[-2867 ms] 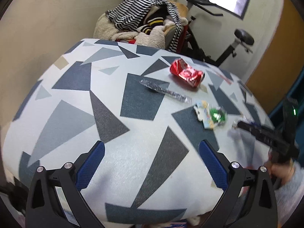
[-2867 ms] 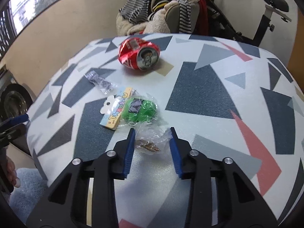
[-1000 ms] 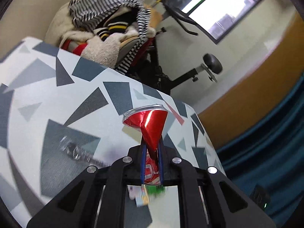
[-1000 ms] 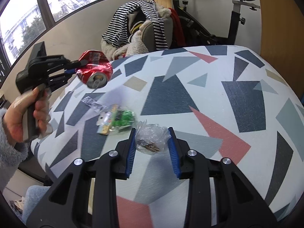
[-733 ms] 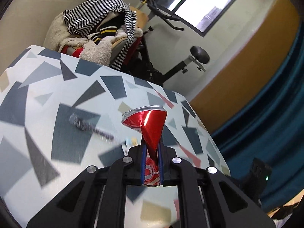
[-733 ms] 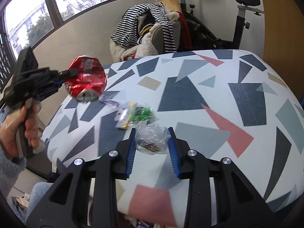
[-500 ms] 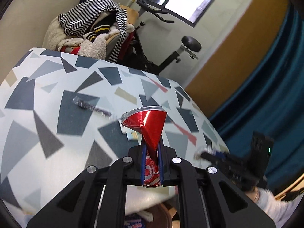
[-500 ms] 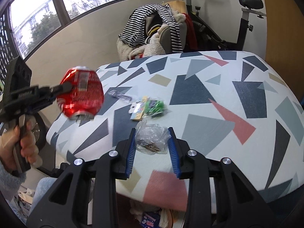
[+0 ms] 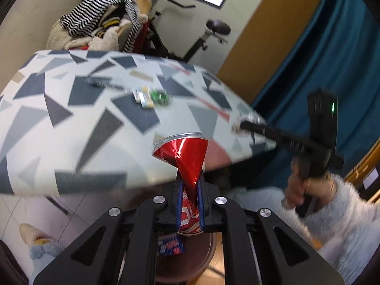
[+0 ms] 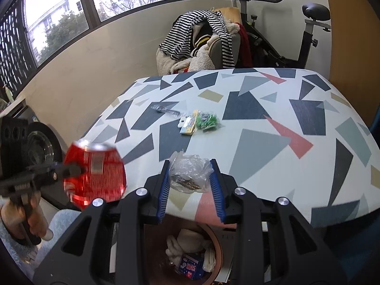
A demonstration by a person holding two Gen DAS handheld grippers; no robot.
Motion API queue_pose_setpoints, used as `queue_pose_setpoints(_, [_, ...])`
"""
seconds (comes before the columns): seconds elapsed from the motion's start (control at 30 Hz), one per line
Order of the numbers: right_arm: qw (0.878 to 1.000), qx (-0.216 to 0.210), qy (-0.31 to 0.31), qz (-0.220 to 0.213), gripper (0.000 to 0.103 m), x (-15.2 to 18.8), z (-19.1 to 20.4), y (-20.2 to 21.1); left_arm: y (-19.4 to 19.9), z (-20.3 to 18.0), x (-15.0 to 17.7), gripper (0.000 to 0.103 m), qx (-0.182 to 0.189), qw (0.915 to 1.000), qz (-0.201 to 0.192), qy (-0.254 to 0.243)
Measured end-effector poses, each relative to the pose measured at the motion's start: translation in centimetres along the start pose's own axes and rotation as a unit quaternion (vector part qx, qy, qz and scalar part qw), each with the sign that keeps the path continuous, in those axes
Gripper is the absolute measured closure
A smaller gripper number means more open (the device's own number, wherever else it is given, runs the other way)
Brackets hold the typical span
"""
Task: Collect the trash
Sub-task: 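Carry the red can over the brown bin and open the left gripper, then lower the clear wrapper into the brown bin and open the right gripper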
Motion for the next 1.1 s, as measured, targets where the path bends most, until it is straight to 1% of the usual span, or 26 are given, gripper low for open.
queue_pose_setpoints(0.13, [1.0,-0.002,-0.004,0.011,0.068,1.4,0.3,0.3,-1.9,-0.8,3.2,0.092,-0.011,0.9988,0.036,-0.032])
queue_pose_setpoints(0.23, [1.0,-0.001,-0.004,0.012,0.068,2.0,0.3,0.6,-3.3,-1.2,4.8,0.092,-0.02,0.9963,0.06,-0.058])
queue_pose_setpoints(0.3, [1.0,0.0,-0.006,0.01,0.068,2.2,0.3,0.8,-4.2,-1.0,5.4,0.092,-0.024,0.9951,0.073,-0.063])
queue_pose_setpoints(0.43, [1.0,0.002,-0.007,0.008,0.068,2.8,0.2,1.0,-5.4,0.1,6.0,0.092,-0.035,0.9936,0.09,-0.057])
queue_pose_setpoints(0.6, [1.0,0.005,-0.011,0.012,0.068,3.1,-0.3,0.8,-6.5,1.6,6.6,0.092,-0.029,0.9933,0.106,-0.036])
queue_pose_setpoints(0.67, [1.0,0.005,-0.013,0.014,0.068,2.8,-0.5,0.9,-6.8,2.0,6.7,0.079,-0.027,0.9932,0.109,-0.032])
queue_pose_setpoints(0.7, [1.0,0.005,-0.013,0.015,0.068,2.8,-0.5,0.9,-6.8,2.4,6.7,0.062,-0.031,0.9935,0.106,-0.029])
queue_pose_setpoints(0.73, [1.0,0.005,-0.013,0.017,0.068,2.8,-0.5,0.8,-6.8,2.5,6.7,0.053,-0.032,0.9938,0.103,-0.027])
queue_pose_setpoints(0.77, [1.0,0.005,-0.013,0.019,0.068,2.9,-0.5,0.9,-6.6,2.7,6.6,0.052,-0.033,0.9944,0.098,-0.023])
queue_pose_setpoints(0.87, [1.0,0.005,-0.011,0.024,0.068,3.2,-0.5,0.7,-5.7,3.0,5.9,0.041,-0.047,0.9951,0.084,-0.023])
queue_pose_setpoints(0.93, [1.0,0.004,-0.01,0.028,0.068,3.3,-0.5,0.5,-5.0,2.9,5.3,0.03,-0.054,0.9958,0.07,-0.025])
queue_pose_setpoints(0.97, [0.999,0.004,-0.007,0.035,0.068,3.6,-0.3,0.3,-4.6,2.9,4.9,0.027,-0.06,0.9959,0.063,-0.026])
queue_pose_setpoints(1.03, [0.999,0.004,-0.006,0.038,0.068,3.8,-0.2,0.1,-3.8,2.7,4.3,0.015,-0.07,0.9959,0.049,-0.03])
queue_pose_setpoints(1.1, [0.999,0.004,-0.002,0.046,0.068,4.1,0.2,-0.2,-2.8,2.3,3.6,0.007,-0.078,0.9957,0.033,-0.036])
Point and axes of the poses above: each gripper's, at about its wrist camera, not at the fingertips, and y roughly against the way its jaws point, z to its left, x to its underside, the point moved 4 cm from there along -y, roughly the way its jaws point, and after that the axes turned 1 degree about -x, right-handed, at the moved point
